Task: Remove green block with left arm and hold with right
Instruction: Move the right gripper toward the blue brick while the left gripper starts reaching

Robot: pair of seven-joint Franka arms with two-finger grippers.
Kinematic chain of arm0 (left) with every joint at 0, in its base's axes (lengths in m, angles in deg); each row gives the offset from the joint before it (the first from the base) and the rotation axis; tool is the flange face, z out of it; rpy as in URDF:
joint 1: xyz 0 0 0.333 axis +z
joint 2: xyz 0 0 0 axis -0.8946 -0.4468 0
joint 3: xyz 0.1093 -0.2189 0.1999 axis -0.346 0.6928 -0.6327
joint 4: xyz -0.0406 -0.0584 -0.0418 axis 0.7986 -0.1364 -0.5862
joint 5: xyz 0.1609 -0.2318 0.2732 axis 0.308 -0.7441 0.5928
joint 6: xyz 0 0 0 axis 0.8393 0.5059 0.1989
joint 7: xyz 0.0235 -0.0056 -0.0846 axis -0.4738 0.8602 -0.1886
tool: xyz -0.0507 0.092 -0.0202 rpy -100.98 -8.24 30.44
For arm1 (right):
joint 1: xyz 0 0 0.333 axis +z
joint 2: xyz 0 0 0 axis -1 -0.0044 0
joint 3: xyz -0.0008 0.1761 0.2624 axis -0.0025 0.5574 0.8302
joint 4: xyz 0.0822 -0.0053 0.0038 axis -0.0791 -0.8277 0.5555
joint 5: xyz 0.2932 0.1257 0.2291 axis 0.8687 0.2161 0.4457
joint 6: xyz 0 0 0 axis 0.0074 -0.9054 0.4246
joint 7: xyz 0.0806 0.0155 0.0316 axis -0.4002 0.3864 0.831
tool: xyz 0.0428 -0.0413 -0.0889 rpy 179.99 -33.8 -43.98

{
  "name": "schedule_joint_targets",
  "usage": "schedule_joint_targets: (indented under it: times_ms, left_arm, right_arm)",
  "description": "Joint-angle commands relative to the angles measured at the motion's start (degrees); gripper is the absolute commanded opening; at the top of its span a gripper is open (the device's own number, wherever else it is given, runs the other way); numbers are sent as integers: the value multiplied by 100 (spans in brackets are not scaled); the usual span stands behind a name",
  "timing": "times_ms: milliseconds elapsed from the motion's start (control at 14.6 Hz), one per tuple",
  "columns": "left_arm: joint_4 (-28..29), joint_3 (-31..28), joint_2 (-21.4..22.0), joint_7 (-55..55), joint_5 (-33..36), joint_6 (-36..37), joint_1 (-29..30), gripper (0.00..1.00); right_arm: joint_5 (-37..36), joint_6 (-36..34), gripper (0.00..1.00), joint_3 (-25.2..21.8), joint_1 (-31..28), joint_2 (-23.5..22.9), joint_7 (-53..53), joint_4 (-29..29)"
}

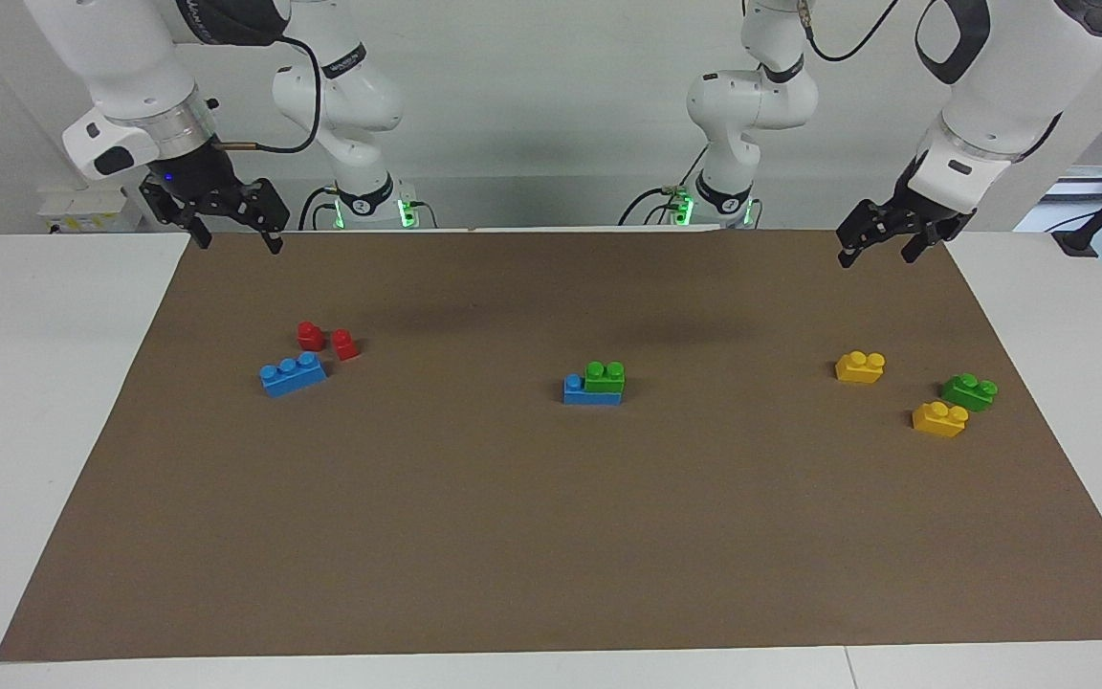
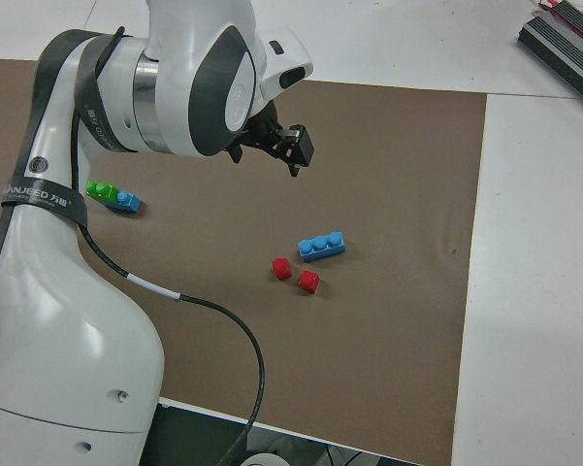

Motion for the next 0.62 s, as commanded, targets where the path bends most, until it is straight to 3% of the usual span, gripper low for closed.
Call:
schedule_joint_targets:
  times_ms: [0,411,547]
  left_arm:
    - [51,63,96,60,95,-95,71,100]
    - [51,54,96,33,95,-140,80,100]
    - [77,45,139,59,95,-60,88,100]
  right_arm:
    - [-90,-17,100,12,-31,-31,-21,32]
    - [-21,132,100,-14,-101,-39,57,49]
    - [24,491,100,-31,-146,4,-186,-126]
